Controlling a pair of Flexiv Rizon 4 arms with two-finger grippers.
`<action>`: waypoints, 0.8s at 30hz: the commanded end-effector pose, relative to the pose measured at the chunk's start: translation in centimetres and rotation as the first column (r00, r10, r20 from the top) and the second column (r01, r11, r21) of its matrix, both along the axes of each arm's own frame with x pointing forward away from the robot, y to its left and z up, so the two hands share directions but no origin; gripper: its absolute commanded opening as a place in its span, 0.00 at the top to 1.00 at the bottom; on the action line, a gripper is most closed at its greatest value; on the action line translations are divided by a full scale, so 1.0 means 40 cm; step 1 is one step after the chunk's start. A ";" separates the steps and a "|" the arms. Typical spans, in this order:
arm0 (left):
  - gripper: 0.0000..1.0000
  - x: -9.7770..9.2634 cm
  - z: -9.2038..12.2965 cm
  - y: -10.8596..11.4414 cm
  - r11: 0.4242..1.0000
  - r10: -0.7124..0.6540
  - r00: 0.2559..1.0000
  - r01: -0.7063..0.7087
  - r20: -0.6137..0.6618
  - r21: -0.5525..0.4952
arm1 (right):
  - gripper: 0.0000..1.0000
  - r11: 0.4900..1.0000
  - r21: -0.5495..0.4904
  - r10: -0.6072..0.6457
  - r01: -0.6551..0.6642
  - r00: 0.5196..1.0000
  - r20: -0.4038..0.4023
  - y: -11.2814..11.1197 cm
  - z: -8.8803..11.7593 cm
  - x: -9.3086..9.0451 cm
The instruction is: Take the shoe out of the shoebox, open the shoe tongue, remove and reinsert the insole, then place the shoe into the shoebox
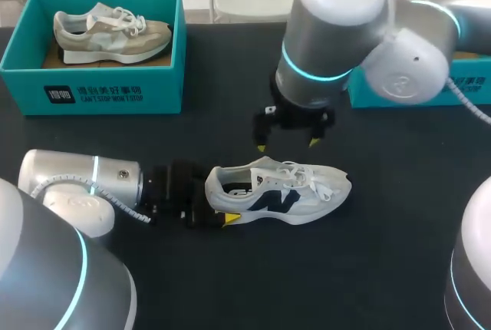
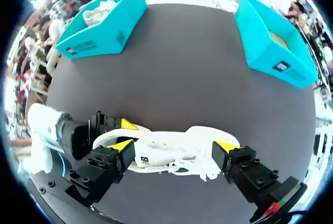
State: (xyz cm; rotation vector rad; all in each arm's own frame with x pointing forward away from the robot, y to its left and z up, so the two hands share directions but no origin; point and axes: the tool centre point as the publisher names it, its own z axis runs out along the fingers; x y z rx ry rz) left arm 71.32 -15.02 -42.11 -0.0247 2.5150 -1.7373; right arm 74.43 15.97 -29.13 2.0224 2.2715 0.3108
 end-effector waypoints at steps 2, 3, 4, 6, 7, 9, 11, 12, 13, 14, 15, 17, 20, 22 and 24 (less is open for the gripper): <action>1.00 0.005 -0.010 -0.008 1.000 -0.001 1.000 0.001 -0.001 0.004 | 0.00 0.991 -0.075 -0.111 0.111 0.994 0.005 0.075 -0.026 -0.037; 1.00 0.005 -0.010 -0.008 1.000 -0.001 1.000 0.001 -0.001 0.004 | 0.00 0.990 -0.079 -0.118 0.117 0.993 -0.003 0.084 -0.031 -0.042; 1.00 0.005 -0.010 -0.008 1.000 -0.001 1.000 0.001 -0.001 0.004 | 0.00 0.988 -0.084 -0.127 0.127 0.992 -0.002 0.089 -0.036 -0.048; 1.00 0.005 -0.010 -0.008 1.000 -0.001 1.000 0.001 -0.001 0.004 | 0.00 0.987 -0.099 -0.128 0.125 0.992 -0.020 0.106 -0.050 -0.060; 1.00 0.005 -0.010 -0.008 1.000 -0.001 1.000 0.001 -0.001 0.004 | 0.00 0.987 -0.104 -0.126 0.127 0.992 0.011 0.114 -0.054 -0.063; 1.00 0.005 -0.010 -0.008 1.000 -0.001 1.000 0.001 -0.001 0.004 | 0.00 0.986 -0.129 -0.111 0.109 0.994 -0.015 0.129 -0.065 -0.068; 1.00 0.005 -0.010 -0.008 1.000 -0.001 1.000 0.001 -0.001 0.004 | 0.00 0.983 -0.140 -0.121 0.118 0.992 -0.014 0.139 -0.080 -0.075; 1.00 0.005 -0.010 -0.008 1.000 -0.001 1.000 0.001 -0.001 0.004 | 0.00 0.982 -0.146 -0.127 0.122 0.992 -0.026 0.141 -0.085 -0.078; 1.00 0.005 -0.010 -0.008 1.000 -0.001 1.000 0.001 -0.001 0.004 | 0.00 0.978 -0.170 -0.132 0.124 0.990 -0.041 0.144 -0.095 -0.083; 1.00 0.005 -0.010 -0.008 1.000 -0.001 1.000 0.001 -0.001 0.004 | 0.00 0.978 -0.169 -0.131 0.121 0.990 -0.049 0.146 -0.100 -0.085; 1.00 0.005 -0.010 -0.008 1.000 -0.001 1.000 0.001 -0.001 0.004 | 0.00 0.970 -0.192 -0.158 0.149 0.987 -0.029 0.147 -0.103 -0.087; 1.00 0.005 -0.010 -0.008 1.000 -0.001 1.000 0.001 -0.001 0.004 | 0.00 0.963 -0.231 -0.161 0.141 0.984 -0.073 0.147 -0.113 -0.091; 1.00 0.005 -0.010 -0.008 1.000 -0.001 1.000 0.001 -0.001 0.004 | 0.00 0.946 -0.262 -0.208 0.189 0.977 -0.047 0.144 -0.117 -0.095; 1.00 0.005 -0.010 -0.008 1.000 -0.001 1.000 0.001 -0.001 0.004 | 0.00 0.931 -0.294 -0.244 0.218 0.968 -0.054 0.136 -0.123 -0.100; 1.00 0.005 -0.010 -0.008 1.000 -0.001 1.000 0.001 -0.001 0.004 | 0.00 0.917 -0.318 -0.271 0.242 0.961 -0.050 0.128 -0.129 -0.106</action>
